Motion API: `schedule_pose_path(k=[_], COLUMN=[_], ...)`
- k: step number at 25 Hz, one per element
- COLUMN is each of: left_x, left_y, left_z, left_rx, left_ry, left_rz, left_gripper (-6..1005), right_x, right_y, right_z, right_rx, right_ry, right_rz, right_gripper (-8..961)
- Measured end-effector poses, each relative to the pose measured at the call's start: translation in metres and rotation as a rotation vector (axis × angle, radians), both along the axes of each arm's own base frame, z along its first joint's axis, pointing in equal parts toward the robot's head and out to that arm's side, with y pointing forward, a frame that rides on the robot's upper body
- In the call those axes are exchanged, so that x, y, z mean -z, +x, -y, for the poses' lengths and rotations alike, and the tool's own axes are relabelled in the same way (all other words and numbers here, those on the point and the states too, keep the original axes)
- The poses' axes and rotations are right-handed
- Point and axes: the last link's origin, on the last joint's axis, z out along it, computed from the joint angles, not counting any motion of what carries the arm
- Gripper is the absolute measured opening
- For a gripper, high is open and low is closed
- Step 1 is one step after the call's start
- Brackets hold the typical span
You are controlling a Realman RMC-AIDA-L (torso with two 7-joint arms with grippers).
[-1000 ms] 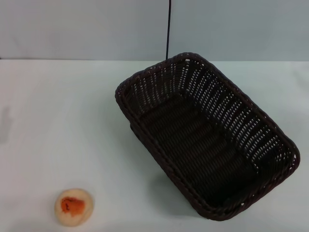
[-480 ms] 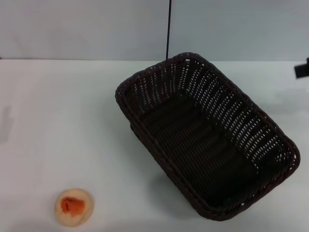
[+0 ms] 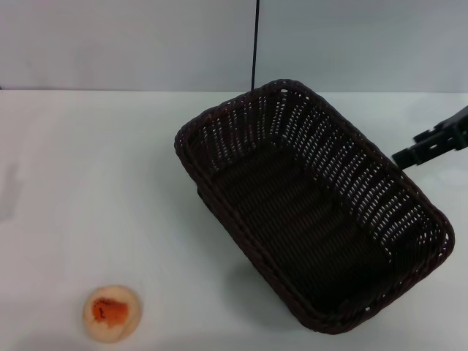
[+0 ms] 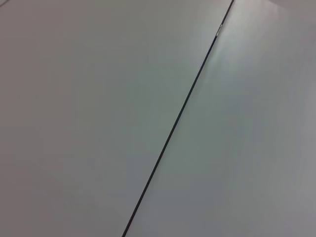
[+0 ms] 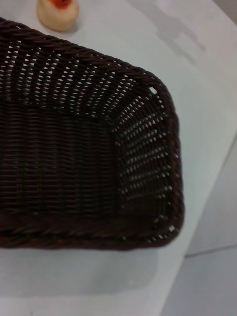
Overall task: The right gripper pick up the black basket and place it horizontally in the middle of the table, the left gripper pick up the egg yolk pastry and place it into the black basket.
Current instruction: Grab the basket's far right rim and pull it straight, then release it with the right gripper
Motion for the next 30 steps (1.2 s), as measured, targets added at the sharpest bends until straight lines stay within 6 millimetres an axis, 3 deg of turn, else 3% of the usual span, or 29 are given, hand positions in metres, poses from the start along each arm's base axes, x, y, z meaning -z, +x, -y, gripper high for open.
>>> schedule_pose_path(k=[10,19,30], left_x=[0.001,0.001,0.001], left_y=[0.001,0.0,-0.001], left_z=[0.0,0.001,0.003], left_rx=[0.004,0.0,0.002], left_ry=[-0.006,-0.006,-0.009], left_rz=[0.001,0.002,0.012], left_gripper=[773,772,772], right_x=[0.042,0.05,0.046], right_y=[0.009,0.016,0.017], right_z=[-0.001,0.006,0.008], right_rx=[0.024,0.018,0.029], right_ry=[-0.08,-0.095,-0.108], right_rz=[0.051,0.051,0.052], right_gripper=[742,721,292])
